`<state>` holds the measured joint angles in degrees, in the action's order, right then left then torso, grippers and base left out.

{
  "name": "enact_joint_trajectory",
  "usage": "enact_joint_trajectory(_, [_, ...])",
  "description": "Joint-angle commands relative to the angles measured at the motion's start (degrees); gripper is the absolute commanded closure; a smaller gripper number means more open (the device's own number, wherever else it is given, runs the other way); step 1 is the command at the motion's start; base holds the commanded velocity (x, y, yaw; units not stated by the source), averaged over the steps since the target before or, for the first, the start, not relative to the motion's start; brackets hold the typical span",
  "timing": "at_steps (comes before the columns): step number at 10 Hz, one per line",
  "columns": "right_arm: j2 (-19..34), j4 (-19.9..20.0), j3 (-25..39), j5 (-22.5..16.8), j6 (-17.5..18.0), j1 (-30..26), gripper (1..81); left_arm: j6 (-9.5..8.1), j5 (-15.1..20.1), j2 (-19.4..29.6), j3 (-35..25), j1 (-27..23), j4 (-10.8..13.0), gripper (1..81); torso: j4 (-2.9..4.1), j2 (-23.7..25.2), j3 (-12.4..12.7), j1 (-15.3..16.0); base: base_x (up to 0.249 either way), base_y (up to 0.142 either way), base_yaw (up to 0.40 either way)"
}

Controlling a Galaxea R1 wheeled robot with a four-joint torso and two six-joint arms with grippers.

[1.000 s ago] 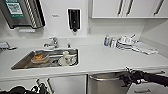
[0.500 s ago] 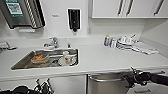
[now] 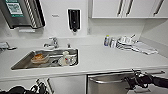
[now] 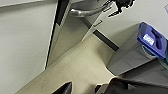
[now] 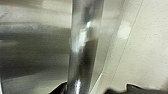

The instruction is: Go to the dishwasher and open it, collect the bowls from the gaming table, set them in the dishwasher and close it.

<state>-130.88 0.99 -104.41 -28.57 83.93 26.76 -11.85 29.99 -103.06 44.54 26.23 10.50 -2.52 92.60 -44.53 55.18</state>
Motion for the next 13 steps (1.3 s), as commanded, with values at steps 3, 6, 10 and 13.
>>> enact_joint_trajectory(3, [4.7,-0.5,0.3,-11.8,0.0,2.2,1.0,-0.10,0.8,2.1,-1.1,-6.8,-0.3,1.0,0.00,0.0,0.0,0.0,0.000,0.000,0.000])
enact_joint_trajectory(6, [9.1,-0.5,4.1,-11.4,0.0,2.8,1.0,-0.19,0.8,1.4,-1.1,-7.1,-0.5,1.0,0.00,0.0,0.0,0.0,0.000,0.000,0.000])
enact_joint_trajectory(10, [11.0,-0.5,6.8,-10.8,0.0,3.3,1.0,-0.19,0.8,0.3,-1.0,-7.1,-0.5,1.0,0.00,0.0,0.0,0.0,0.000,0.000,0.000])
enact_joint_trajectory(13, [11.0,-0.5,6.8,-9.0,0.0,3.9,1.0,-0.19,0.9,-0.6,-0.6,-7.1,-0.6,1.0,0.00,0.0,0.0,0.1,-0.054,0.000,0.000])
